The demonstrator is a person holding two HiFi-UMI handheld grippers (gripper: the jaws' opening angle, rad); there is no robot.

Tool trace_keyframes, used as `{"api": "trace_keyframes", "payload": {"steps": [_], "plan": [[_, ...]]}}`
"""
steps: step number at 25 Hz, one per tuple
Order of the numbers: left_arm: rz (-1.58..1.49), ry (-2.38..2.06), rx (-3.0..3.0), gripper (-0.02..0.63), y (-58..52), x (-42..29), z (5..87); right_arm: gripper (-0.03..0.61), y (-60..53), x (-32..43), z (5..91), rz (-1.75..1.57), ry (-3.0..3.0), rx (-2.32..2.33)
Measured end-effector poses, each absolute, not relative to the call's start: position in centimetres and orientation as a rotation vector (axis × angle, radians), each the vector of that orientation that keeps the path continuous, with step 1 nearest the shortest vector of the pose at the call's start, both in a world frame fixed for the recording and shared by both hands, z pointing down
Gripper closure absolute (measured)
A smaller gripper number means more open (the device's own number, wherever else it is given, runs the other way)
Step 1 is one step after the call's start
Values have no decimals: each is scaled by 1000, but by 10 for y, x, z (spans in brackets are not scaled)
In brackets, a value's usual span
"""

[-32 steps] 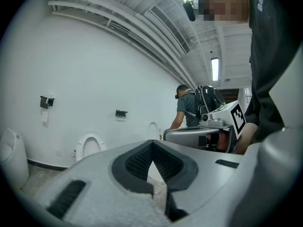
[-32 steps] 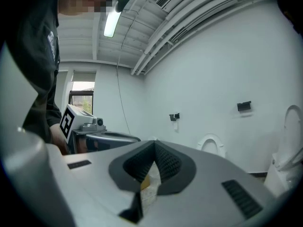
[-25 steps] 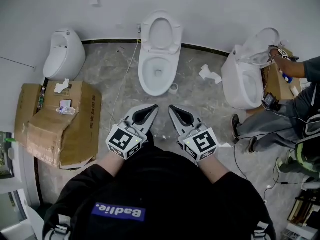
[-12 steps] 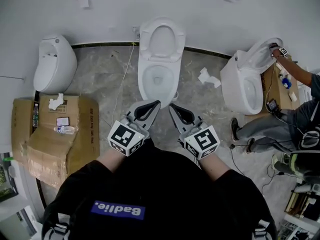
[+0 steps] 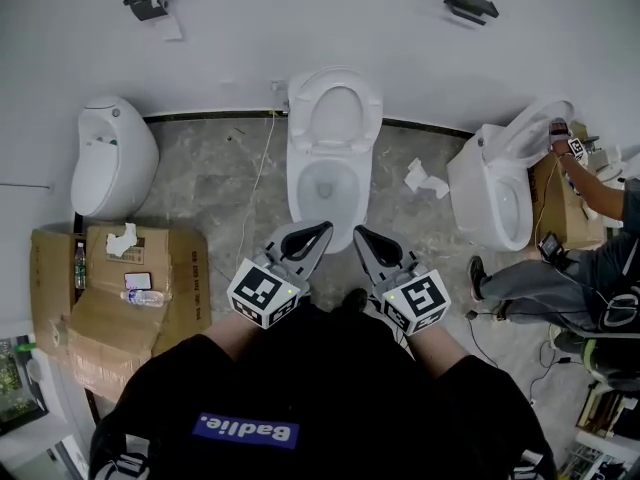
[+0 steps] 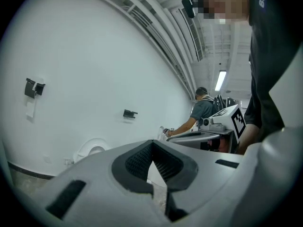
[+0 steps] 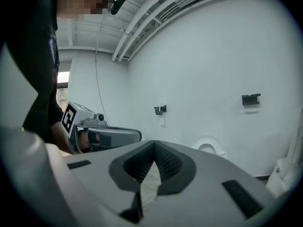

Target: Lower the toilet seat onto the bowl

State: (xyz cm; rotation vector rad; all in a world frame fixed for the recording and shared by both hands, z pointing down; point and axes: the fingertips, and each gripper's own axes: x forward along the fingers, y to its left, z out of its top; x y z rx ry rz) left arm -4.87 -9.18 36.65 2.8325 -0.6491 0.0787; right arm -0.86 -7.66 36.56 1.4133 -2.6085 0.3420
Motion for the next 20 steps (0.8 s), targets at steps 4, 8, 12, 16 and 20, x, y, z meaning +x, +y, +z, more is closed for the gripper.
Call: {"api": "trace_keyframes", "payload": {"steps": [4, 8, 12, 16, 20], "plan": [[76, -671, 2822, 603, -113, -35, 368, 552, -98, 8, 371, 371, -2618, 1392], [85, -734, 2812, 603, -140, -20, 366, 552, -131, 21, 370, 374, -2657, 1357], [86, -803, 2775, 603, -162, 2, 364, 552, -155, 41, 368, 364, -2706, 1274], [99, -878, 2743, 603, -182, 24, 365, 552, -178, 68, 372, 383, -2751, 1219], [127, -947, 2725, 603, -200, 43, 368, 552, -198, 94, 378, 396, -2772, 1175]]}}
